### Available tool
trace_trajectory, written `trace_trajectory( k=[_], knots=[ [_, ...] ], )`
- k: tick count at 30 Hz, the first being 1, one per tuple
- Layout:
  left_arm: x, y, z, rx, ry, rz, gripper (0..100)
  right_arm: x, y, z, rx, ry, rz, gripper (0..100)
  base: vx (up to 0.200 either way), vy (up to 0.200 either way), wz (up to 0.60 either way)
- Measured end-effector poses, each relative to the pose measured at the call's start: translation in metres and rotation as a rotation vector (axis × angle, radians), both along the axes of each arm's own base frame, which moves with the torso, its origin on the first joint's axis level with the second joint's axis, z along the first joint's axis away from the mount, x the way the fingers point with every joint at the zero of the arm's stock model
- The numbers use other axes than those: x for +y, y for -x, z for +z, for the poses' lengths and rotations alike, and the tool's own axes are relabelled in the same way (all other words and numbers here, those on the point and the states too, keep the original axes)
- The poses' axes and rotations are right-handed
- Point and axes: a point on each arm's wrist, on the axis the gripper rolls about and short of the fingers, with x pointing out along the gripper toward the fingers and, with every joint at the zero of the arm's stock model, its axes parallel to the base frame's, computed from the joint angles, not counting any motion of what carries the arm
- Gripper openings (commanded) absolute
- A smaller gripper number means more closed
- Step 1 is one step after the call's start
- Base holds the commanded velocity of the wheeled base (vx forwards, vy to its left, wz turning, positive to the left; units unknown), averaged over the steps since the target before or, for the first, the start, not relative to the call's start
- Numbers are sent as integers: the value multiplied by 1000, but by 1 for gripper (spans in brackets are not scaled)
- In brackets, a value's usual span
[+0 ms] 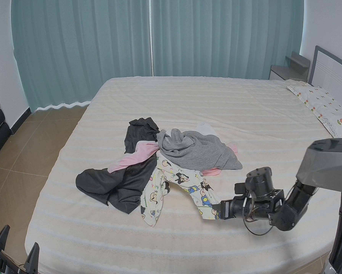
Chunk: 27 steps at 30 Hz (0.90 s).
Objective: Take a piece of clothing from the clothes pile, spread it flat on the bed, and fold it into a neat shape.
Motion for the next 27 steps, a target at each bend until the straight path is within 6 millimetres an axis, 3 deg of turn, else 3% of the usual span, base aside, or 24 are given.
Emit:
trace_trajectory(
  k=[8, 17, 27],
  knots=[
    [0, 0, 0, 0, -1, 0, 100, -20, 54, 60, -186, -152, 64, 0, 0, 0, 0],
    [0, 0, 0, -4, -20, 1, 100, -25, 95, 117, -363, -282, 133, 0, 0, 0, 0],
    [0, 0, 5, -32, -32, -8, 100, -15, 103, 192, -572, -431, 188, 0, 0, 0, 0]
  ],
)
